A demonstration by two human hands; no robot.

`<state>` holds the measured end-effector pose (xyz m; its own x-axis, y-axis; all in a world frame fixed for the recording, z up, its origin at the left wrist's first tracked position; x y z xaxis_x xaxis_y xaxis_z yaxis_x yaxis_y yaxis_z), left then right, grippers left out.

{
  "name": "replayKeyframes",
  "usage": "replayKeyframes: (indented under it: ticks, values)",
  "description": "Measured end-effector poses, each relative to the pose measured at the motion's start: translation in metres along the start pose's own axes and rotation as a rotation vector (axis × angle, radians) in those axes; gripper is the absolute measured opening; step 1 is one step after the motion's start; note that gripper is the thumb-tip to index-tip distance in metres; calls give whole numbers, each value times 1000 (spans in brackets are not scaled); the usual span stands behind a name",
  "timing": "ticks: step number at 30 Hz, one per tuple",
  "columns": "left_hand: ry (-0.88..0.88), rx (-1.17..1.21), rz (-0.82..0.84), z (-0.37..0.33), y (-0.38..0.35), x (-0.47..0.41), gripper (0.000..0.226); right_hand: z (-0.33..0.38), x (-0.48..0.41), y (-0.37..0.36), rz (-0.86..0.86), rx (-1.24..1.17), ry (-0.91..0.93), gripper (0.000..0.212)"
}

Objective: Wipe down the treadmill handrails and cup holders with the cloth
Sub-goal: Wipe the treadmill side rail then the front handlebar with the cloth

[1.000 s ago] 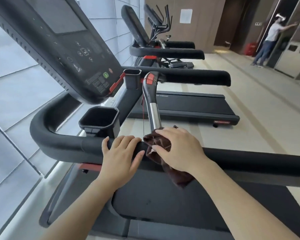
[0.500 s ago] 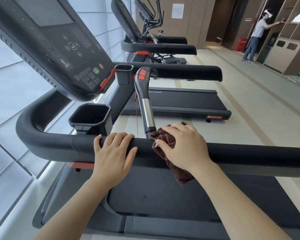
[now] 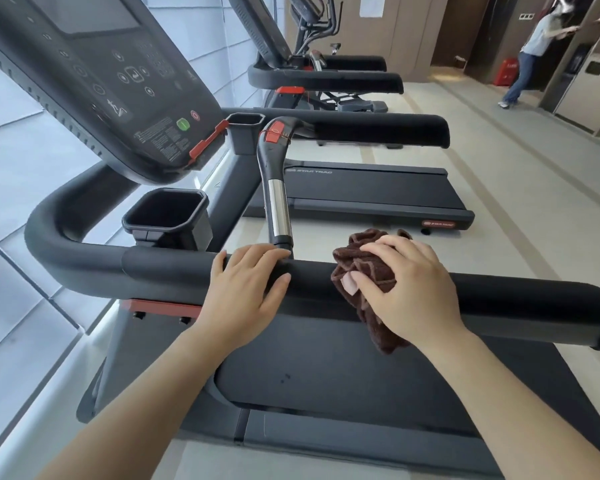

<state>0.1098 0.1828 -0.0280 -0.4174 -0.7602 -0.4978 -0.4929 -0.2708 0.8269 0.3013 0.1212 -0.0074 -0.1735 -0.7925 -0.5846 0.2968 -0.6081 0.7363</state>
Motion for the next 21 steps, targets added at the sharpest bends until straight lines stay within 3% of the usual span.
replayKeyframes:
  ticks: [7, 15, 21]
  values:
    - [55, -23, 34, -72, -33, -3, 33, -59, 14, 33, 23, 4, 114, 38]
    - [255, -103, -55, -126, -62, -5, 34, -98, -9, 28, 363, -146, 157, 41]
    - [377, -80, -167, -134, -63, 1, 29, -120, 7, 45, 374, -135, 248, 49]
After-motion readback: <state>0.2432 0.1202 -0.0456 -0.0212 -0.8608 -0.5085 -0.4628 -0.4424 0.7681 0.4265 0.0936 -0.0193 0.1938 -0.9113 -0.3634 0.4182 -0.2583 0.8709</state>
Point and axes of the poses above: each hand's wrist, its own x-axis away from the middle knuckle, its own y-axis out of the back of the hand, z = x × y, the point moved 10 cm from there along -x, towards the middle knuckle, and after that the axes turned 5 degrees about -z, right-handed, at the moved point
